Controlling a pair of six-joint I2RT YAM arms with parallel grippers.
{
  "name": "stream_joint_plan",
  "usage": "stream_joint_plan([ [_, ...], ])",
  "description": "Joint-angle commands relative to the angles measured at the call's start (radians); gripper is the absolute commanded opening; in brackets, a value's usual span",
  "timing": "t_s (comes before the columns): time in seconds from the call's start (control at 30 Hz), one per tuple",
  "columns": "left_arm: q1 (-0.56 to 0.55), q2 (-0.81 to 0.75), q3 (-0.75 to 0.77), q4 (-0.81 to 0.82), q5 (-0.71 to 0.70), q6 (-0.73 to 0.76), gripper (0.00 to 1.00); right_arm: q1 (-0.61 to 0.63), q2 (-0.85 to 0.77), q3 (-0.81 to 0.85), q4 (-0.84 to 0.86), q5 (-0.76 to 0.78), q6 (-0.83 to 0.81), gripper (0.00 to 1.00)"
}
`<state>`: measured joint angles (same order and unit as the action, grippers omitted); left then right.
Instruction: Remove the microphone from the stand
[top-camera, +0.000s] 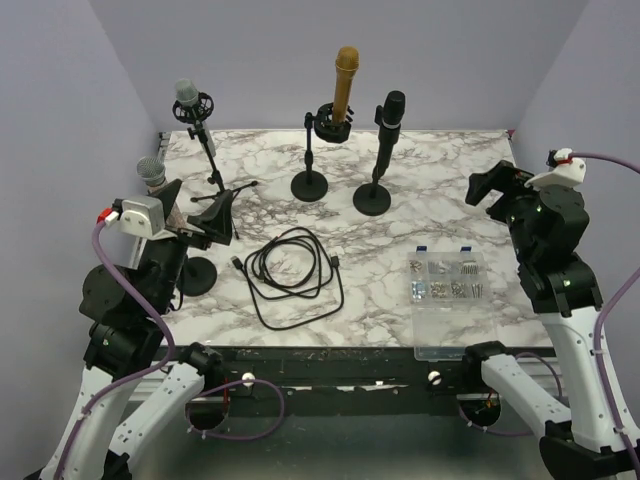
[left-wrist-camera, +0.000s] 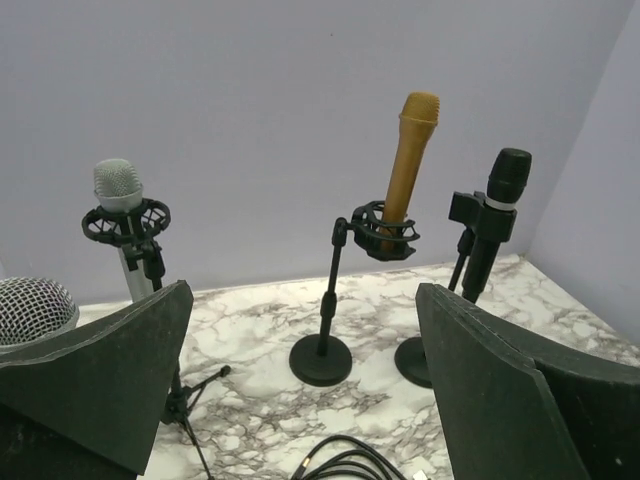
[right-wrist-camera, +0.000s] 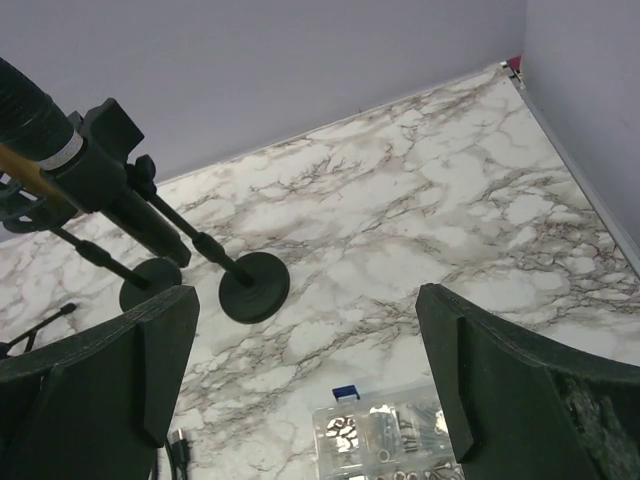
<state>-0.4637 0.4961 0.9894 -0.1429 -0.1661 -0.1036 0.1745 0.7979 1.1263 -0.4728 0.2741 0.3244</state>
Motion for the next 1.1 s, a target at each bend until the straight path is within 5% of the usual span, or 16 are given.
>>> stream_joint_plan([
  [0.0, 0.007, 0.028, 0.032, -0.059, 0.071, -0.011, 0.99, -0.006, 0.023, 0.016, -0.038, 0.014, 0.037, 1.00],
  [0.37, 0.007, 0.074, 0.063, -0.123, 0.146, -0.027, 0.99, -0.006, 0.114, 0.006, -0.036, 0.011, 0.154, 1.00],
  [0.9, 0.007, 0.107, 0.069, -0.130, 0.221, -0.056, 0.99, -0.004, 0.169, -0.161, 0.174, -0.427, 0.113, 1.00],
  [1.07, 0.007, 0.125, 0.078, -0.140, 0.258, -0.061, 0.99, 0.062, 0.226, -0.156, 0.245, -0.415, 0.103, 1.00],
])
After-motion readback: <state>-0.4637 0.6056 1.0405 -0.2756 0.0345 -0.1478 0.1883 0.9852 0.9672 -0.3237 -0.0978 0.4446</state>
